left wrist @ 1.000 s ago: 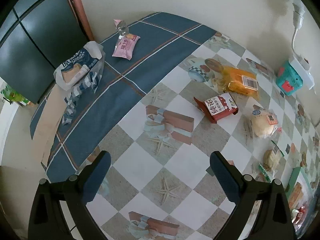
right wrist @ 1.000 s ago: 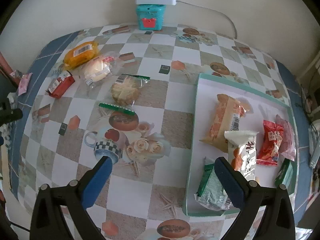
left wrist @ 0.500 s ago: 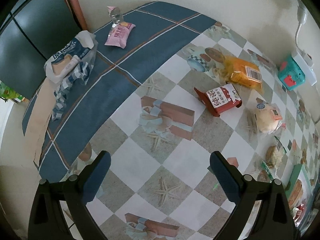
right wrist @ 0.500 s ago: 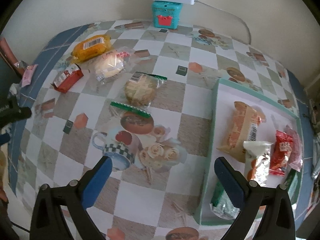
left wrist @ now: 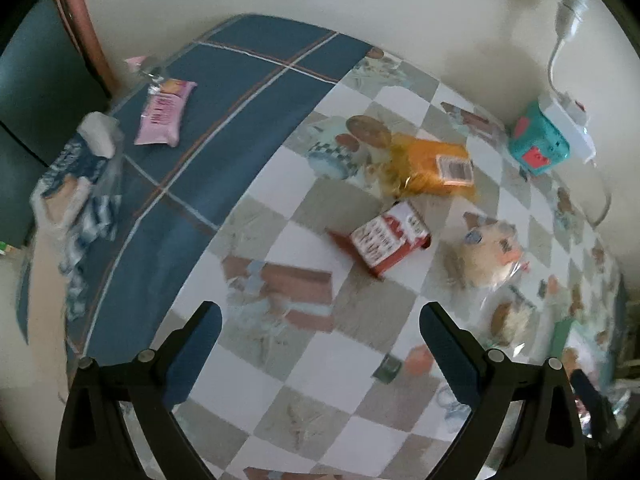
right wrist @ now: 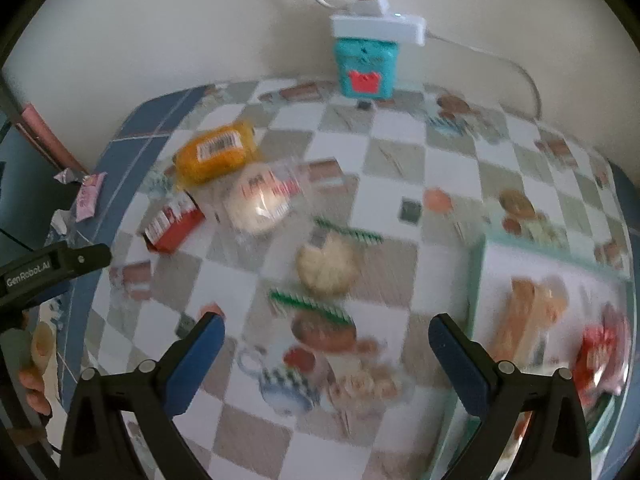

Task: Organize snacks
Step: 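Withdraw both tools from the tray toward the remaining snacks, then grasp the red milk-biscuit bag with the left tool while the right tool grasps the round bun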

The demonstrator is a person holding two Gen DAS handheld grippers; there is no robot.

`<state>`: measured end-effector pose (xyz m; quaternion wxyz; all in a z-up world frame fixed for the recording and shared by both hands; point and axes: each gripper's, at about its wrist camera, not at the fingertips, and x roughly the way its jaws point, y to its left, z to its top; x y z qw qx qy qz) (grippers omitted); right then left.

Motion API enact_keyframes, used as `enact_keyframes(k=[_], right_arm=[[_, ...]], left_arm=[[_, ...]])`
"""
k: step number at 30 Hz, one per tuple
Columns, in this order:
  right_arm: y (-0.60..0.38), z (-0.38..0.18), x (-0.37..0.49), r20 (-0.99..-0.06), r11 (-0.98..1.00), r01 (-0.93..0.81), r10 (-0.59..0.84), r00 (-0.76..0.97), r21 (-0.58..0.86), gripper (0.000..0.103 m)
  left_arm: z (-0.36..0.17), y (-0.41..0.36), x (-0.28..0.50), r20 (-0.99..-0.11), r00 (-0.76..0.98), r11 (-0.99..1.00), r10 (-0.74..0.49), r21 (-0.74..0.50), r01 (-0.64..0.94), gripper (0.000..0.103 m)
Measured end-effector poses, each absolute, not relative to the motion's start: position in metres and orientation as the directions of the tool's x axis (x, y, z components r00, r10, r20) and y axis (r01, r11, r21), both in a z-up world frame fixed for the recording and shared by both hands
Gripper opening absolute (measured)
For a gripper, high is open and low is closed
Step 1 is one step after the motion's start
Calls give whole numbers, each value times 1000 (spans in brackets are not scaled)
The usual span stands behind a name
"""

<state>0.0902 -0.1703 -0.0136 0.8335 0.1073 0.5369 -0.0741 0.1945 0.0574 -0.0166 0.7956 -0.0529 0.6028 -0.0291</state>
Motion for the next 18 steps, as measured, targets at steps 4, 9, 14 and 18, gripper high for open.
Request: enact_keyframes(k=[4,9,14,18], right_arm=[[-165,-9,119,-908,978,181,17,419,102,103],[-160,-15,153,-909,985,130,50,415,113,103],[-152,-37,180,-929,992,87,58,365,96,103],[-140,-51,195,-939,997,30,63,339,78,103]], left_arm=[[-24,57,219,-961,230,985,-157,-170,-38,99],[-47,47,244,-969,141,975,-204,-215,-63,99],[-68,40,265,-962,75,954,-264,-272,-127,99],[-74,28,276,-964,53,958,-260,-265,-111,99]])
